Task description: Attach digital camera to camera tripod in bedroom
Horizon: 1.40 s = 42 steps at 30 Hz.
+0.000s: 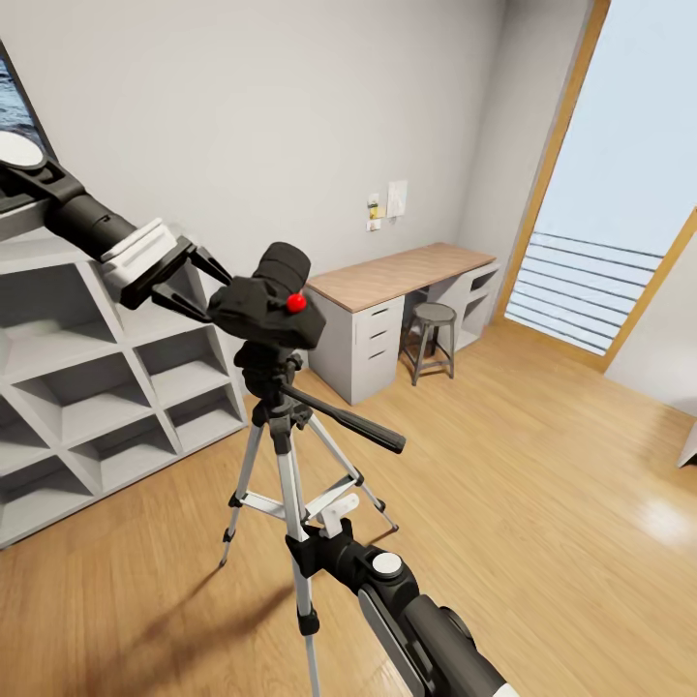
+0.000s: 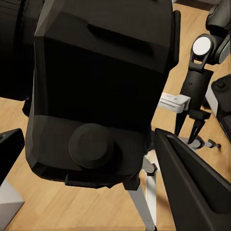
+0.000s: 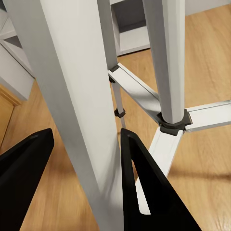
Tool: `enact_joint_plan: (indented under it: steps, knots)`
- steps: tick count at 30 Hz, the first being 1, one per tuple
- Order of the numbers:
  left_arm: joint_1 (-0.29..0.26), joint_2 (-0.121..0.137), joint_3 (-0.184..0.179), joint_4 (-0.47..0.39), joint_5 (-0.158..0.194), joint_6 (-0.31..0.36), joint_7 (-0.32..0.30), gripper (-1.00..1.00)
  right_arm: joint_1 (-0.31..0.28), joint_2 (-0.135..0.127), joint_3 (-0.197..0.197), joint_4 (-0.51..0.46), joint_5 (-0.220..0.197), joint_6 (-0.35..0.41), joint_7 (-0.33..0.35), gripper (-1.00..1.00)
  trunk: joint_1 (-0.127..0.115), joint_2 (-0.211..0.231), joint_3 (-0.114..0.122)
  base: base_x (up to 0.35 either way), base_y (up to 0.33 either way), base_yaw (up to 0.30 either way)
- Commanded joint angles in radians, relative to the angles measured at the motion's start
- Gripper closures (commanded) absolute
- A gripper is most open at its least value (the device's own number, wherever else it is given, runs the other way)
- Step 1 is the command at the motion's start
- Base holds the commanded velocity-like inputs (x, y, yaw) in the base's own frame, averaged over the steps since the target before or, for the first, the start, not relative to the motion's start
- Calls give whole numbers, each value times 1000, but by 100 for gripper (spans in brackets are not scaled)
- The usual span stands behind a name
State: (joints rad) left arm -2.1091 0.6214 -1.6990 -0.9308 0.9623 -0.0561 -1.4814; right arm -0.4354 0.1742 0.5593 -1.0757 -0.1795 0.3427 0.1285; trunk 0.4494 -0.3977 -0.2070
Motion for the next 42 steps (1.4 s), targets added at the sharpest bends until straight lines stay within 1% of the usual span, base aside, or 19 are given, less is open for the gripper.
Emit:
enact_joint_plan:
  steps: [1, 9, 14, 17, 24, 27, 28, 30, 34, 35, 42]
  knots:
    - [-4, 2, -9, -2, 10, -10, 0, 100, -1, 0, 1, -1, -9, 6, 0, 100, 1, -2, -2, 0, 0, 0]
    - [-5, 25, -15, -4, 51, -36, 0, 100, -2, 0, 1, -1, -9, 6, 0, 100, 1, -2, -2, 0, 0, 0]
    - [-5, 30, -14, 12, 62, -43, 0, 100, -1, 0, 1, -1, -9, 6, 0, 100, 1, -2, -2, 0, 0, 0]
    - [-4, 29, -16, 43, 64, -49, 0, 100, -1, 0, 1, -1, -9, 6, 0, 100, 1, -2, -2, 0, 0, 0]
    - [2, 17, -16, 105, 65, -81, 0, 100, 0, 0, 1, -1, -9, 6, 0, 100, 1, -2, -2, 0, 0, 0]
    - [4, 5, -17, 126, 65, -100, 0, 100, 0, 0, 1, -1, -9, 6, 0, 100, 1, -2, -2, 0, 0, 0]
    - [5, -5, -16, 138, 65, -115, 0, 100, 0, 0, 1, -1, -9, 6, -1, 100, 1, -2, -2, 0, 0, 0]
    - [8, -15, -16, 145, 65, -128, 0, 100, 0, 0, 1, -1, -9, 6, -1, 100, 1, -2, -2, 0, 0, 0]
    - [19, -28, -14, 151, 65, -163, 0, 100, 0, 0, 1, -1, -9, 6, -1, 100, 1, -2, -2, 0, 0, 0]
    - [27, -30, -10, 152, 66, -183, 1, 100, 0, 0, 1, -1, -9, 6, -1, 100, 1, -2, -2, 0, 0, 0]
    - [56, -25, -4, 146, 68, -244, 1, 100, 0, 0, 1, -1, -9, 6, -1, 100, 1, -2, -2, 0, 0, 0]
